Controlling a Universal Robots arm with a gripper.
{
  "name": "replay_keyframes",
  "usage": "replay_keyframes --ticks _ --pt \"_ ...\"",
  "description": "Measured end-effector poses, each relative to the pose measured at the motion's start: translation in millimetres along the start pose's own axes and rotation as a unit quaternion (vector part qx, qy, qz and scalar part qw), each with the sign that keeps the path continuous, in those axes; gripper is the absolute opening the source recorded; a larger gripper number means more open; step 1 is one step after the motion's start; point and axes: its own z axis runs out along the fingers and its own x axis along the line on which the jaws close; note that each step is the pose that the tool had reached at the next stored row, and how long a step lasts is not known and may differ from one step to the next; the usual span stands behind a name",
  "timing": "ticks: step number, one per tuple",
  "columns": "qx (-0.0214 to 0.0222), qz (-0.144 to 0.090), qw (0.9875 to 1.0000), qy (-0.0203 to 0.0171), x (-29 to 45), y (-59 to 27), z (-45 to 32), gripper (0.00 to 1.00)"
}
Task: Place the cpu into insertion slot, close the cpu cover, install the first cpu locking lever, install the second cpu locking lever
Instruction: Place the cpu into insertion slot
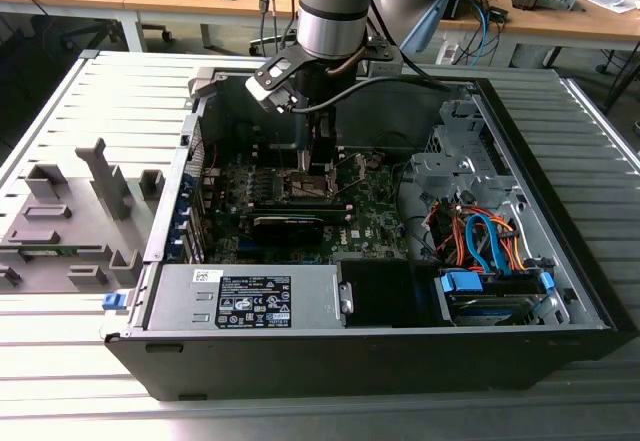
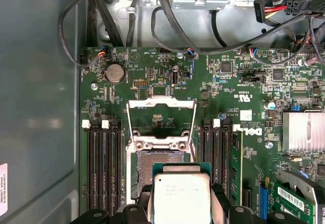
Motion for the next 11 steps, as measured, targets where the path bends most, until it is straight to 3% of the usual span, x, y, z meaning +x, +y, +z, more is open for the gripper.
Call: replay_keyframes --ticks 11 --pt "0.0001 0.002 1.0 0.0001 0.0 0.0 0.0 0.54"
